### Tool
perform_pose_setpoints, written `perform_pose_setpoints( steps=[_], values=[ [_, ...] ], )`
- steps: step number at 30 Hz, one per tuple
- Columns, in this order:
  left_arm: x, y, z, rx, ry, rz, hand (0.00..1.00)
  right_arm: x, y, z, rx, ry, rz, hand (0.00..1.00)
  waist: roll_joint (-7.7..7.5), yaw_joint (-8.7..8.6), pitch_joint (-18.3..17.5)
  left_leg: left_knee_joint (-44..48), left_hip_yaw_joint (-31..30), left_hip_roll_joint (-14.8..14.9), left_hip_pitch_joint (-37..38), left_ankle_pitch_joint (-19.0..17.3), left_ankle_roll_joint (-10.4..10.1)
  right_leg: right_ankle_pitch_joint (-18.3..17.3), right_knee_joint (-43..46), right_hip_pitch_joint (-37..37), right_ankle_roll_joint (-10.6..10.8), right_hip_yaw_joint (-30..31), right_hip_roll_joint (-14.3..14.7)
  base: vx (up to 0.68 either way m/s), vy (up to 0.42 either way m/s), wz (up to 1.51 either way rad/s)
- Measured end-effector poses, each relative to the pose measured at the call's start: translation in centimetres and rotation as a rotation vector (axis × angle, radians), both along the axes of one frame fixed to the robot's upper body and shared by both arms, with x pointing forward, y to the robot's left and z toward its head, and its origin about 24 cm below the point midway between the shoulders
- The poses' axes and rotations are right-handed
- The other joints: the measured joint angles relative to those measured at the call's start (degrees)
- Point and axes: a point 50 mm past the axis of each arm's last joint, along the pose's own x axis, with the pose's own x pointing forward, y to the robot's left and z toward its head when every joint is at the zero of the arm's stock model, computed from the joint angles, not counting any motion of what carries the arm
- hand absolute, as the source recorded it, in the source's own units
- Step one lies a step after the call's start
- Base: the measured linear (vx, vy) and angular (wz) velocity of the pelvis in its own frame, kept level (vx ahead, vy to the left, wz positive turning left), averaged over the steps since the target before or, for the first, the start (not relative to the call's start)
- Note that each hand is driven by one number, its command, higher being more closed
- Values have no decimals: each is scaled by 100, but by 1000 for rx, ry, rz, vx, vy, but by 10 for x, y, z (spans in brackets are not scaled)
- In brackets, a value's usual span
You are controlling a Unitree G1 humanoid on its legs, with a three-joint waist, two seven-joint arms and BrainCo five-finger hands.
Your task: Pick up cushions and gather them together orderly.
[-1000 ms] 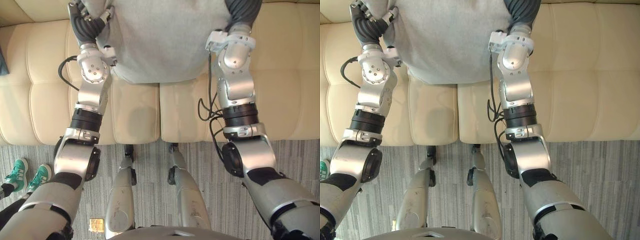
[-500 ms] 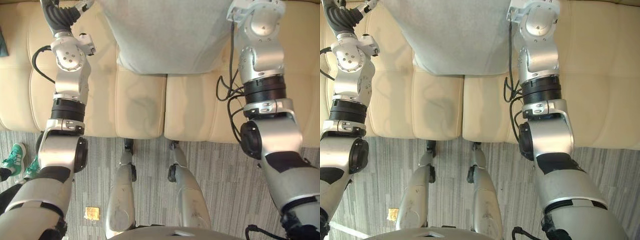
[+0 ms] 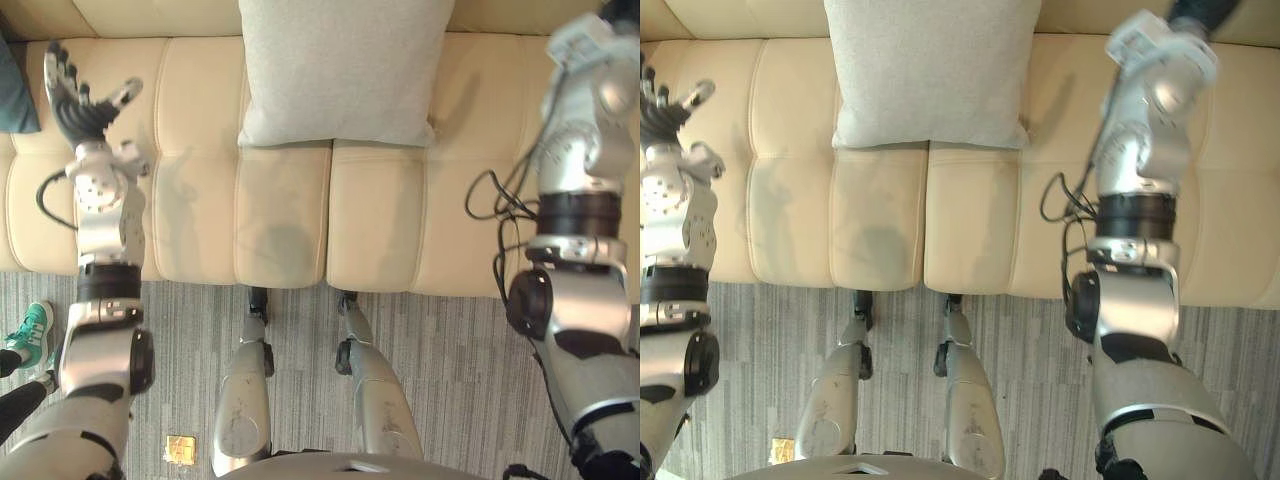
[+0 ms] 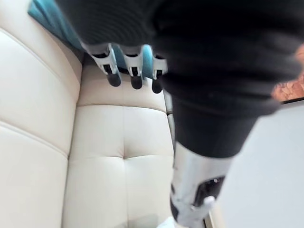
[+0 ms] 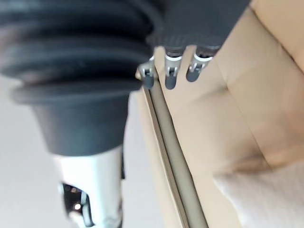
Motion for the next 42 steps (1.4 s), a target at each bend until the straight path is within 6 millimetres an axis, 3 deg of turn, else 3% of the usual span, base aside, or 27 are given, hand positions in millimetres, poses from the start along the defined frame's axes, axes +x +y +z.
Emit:
perform_pose_setpoints(
  steps=[1,2,4,5,8,9,11,12,15,19,22,26,30,31,33,34,35,36,37,38,39,40,41,42],
  values=[
    [-4,3,-6,-1,10,8,0,-4,-6,-8,12,2,-17,0,0,-5,0,0,11,0,18,-5,8,0,0,12,1,3,0,0,51,-8],
    [-14,9,-25,-19,44,22,0,-12,-22,-34,30,46,-65,0,0,-6,0,-2,40,-1,97,-17,14,-7,0,74,11,23,2,5,61,-10],
    [-29,13,-52,-74,82,37,0,-22,-35,-77,61,137,-110,0,0,-21,-1,2,60,4,305,-67,39,-47,0,277,29,34,14,26,65,-11],
    [-44,13,-85,-124,148,41,0,-35,-37,-121,75,238,-141,0,4,-34,-15,19,72,28,565,-156,57,-118,0,543,45,43,33,34,49,-8],
    [-71,3,-137,-202,275,27,0,-59,-33,-179,37,399,-162,0,49,-42,-256,10,91,41,841,-274,86,-271,29,795,75,15,41,44,54,-3],
    [-88,-2,-165,-241,358,24,0,-71,-25,-206,-10,497,-153,0,50,-38,-450,5,132,48,976,-347,125,-355,36,907,102,22,50,90,77,-11],
    [-111,-7,-199,-286,476,21,0,-84,-14,-239,-63,622,-119,0,51,-34,-653,31,214,63,1204,-444,128,-406,42,1100,107,109,73,100,76,-21],
    [-130,-10,-227,-322,586,20,0,-94,-2,-264,-80,713,-69,0,79,-26,-777,125,282,85,1392,-570,144,-452,44,1286,119,137,90,89,68,-28],
    [-174,-26,-283,-349,871,8,0,-118,30,-318,-124,929,75,0,184,-52,-1123,294,405,99,1682,-796,161,-571,46,1579,126,261,97,75,67,-24],
    [-226,-56,-337,-473,1165,6,0,-150,66,-386,-228,1269,258,0,241,-159,-1437,413,522,107,2123,-1034,176,-680,22,2080,193,290,88,47,65,-14],
    [-257,-76,-357,-543,1310,2,0,-177,75,-420,-244,1465,306,0,203,-173,-1737,413,559,93,2354,-1151,149,-730,-4,2301,228,296,84,38,52,-6],
    [-273,-80,-366,-575,1385,13,0,-212,79,-457,-192,1689,347,0,125,-174,-1848,396,601,82,2688,-1218,137,-784,-4,2598,258,334,68,17,56,-4],
    [-275,-80,-368,-592,1400,22,0,-224,79,-467,-145,1763,351,0,102,-171,-1824,446,792,92,2816,-1261,139,-855,240,2523,281,543,81,-5,39,-27],
    [-273,-80,-368,-591,1397,22,0,-224,78,-468,-140,1766,347,0,152,-171,-1728,557,855,111,2886,-1298,132,-979,657,2398,306,593,90,-36,41,-27],
    [-270,-79,-367,-586,1391,25,0,-224,80,-469,-130,1769,345,0,74,-197,-1634,790,906,148,2835,-1377,172,-1232,1278,2135,346,597,66,-88,14,-15],
    [-269,-77,-367,-588,1388,32,0,-221,82,-470,-120,1773,352,0,143,-159,-1662,875,911,226,2734,-1364,196,-1433,1536,1970,400,532,19,-95,-37,-5],
    [-269,-78,-367,-592,1386,34,0,-216,85,-469,-121,1762,360,0,114,-138,-1637,919,916,250,2693,-1353,196,-1701,1990,1804,285,394,-51,-103,-97,21],
    [-267,-70,-365,-599,1369,74,0,-214,88,-469,-118,1750,366,0,-56,-167,-1500,1113,800,254,2581,-1351,190,-2388,3953,1423,200,-20,-458,-38,-153,51],
    [-265,-62,-363,-583,1360,94,0,-216,91,-471,-107,1761,374,0,-218,-161,-1518,1268,645,248,2473,-1360,181,-2621,4661,1456,346,-114,-726,-36,-248,70],
    [-264,-55,-361,-564,1349,114,0,-220,96,-475,-91,1781,387,0,-404,-137,-1533,1523,550,227,2351,-1405,125,-2738,4845,1444,559,-132,-874,-8,-234,53],
    [-263,-52,-360,-565,1342,125,0,-218,97,-475,-90,1779,388,0,-416,-135,-1520,1634,476,239,2251,-1424,102,-2760,4830,1426,555,-230,-829,-79,-195,19],
    [-264,-55,-361,-608,1337,146,0,-209,97,-472,-108,1758,385,0,-403,-34,-1554,1597,459,300,2011,-1438,113,-2761,4070,1588,590,-285,-557,-191,-74,-40],
    [-265,-64,-363,-642,1335,143,0,-198,92,-467,-140,1734,372,0,-236,152,-1595,1276,531,322,1985,-1182,284,-3044,3761,1868,540,-184,-410,-233,-64,-57],
    [-264,-64,-363,-649,1322,147,0,-194,94,-466,-145,1726,377,0,-280,165,-1550,1291,624,305,1926,-1083,226,-3256,4019,1907,425,-267,-515,-186,-110,-52]
  ],
)
